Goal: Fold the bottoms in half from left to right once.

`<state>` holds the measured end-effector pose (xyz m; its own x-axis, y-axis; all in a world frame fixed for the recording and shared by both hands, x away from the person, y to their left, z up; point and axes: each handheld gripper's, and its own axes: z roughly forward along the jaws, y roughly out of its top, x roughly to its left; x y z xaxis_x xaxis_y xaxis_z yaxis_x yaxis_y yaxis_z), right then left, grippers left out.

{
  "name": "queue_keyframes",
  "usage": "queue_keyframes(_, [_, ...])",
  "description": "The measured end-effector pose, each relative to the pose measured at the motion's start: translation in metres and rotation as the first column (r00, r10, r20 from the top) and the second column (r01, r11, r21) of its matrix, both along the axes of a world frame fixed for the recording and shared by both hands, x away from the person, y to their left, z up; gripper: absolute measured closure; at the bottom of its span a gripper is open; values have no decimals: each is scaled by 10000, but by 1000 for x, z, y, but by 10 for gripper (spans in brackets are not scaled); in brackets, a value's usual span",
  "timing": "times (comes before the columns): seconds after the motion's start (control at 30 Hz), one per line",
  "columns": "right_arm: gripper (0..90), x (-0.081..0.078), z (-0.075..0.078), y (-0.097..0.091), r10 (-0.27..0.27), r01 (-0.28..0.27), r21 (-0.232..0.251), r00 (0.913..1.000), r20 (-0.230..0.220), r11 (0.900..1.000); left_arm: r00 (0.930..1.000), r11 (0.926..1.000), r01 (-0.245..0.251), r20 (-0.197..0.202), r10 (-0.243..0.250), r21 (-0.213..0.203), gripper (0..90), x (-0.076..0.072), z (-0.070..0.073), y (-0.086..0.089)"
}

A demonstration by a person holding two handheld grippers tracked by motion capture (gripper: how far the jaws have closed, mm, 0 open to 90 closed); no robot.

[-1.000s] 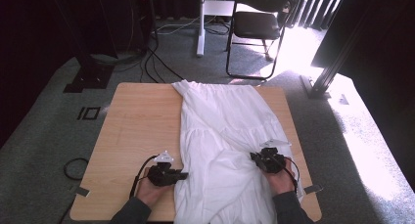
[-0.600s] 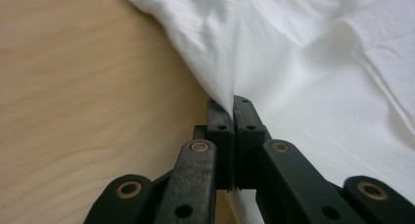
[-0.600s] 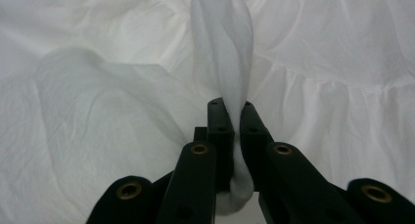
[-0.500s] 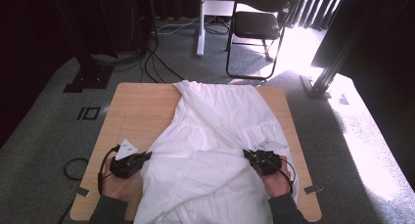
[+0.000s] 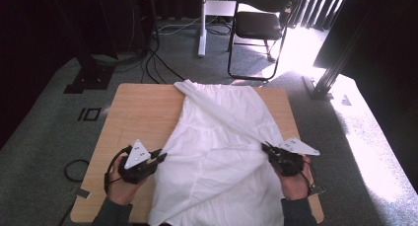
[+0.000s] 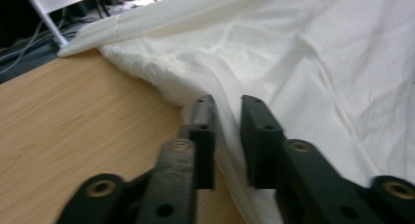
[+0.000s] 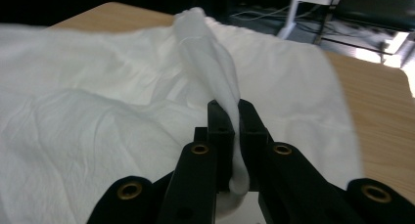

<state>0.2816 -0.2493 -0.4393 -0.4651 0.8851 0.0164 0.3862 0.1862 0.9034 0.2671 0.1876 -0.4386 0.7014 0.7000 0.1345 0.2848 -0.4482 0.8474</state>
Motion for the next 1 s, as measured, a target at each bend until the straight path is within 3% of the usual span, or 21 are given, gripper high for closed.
queue_keyframes(0.07, [875,0,1,-20,-760,760,-5,9971,37,9971,9997,10000,44,-251,-46,-80,674,5,-6,-6])
queue_keyframes(0.2, [875,12,-27,-47,-1961,1874,-1110,9779,-728,9760,9962,9999,-119,-861,113,-55,578,19,-26,-13])
queue_keyframes(0.33, [873,24,-69,-63,-2355,2126,-1339,9534,-1887,9679,9859,9990,-447,-1614,442,4,490,39,-51,-19])
queue_keyframes(0.4, [869,28,-85,-68,-2410,2211,-1096,9431,-2291,9691,9776,9980,-640,-2011,625,-7,438,52,-65,-22])
queue_keyframes(0.47, [864,31,-96,-69,-2443,2244,-1044,9343,-2597,9689,9695,9975,-696,-2366,646,-127,406,62,-75,-26])
queue_keyframes(0.6, [851,34,-106,-65,-2510,2180,-1417,9240,-2886,9656,9558,9975,-700,-2856,699,99,389,77,-92,-38])
queue_keyframes(0.73, [843,37,-113,-61,-2531,2124,-1579,9147,-3151,9643,9509,9968,-404,-3035,596,691,444,80,-106,-50])
queue_keyframes(0.77, [842,37,-114,-60,-2518,2127,-1547,9169,-3096,9648,9521,9953,-370,-2995,623,896,467,81,-108,-52])
queue_keyframes(0.8, [841,38,-114,-60,-2499,2119,-1515,9175,-3095,9655,9574,9948,-427,-2808,670,920,490,80,-109,-53])
queue_keyframes(0.93, [844,42,-115,-61,-2447,2110,-1383,9182,-3115,9677,9601,9938,-319,-2730,600,1064,694,82,-108,-53])
queue_keyframes(1.0, [844,45,-115,-59,-2434,2088,-1408,9190,-3100,9678,9615,9926,-522,-2631,796,1097,771,86,-108,-51])
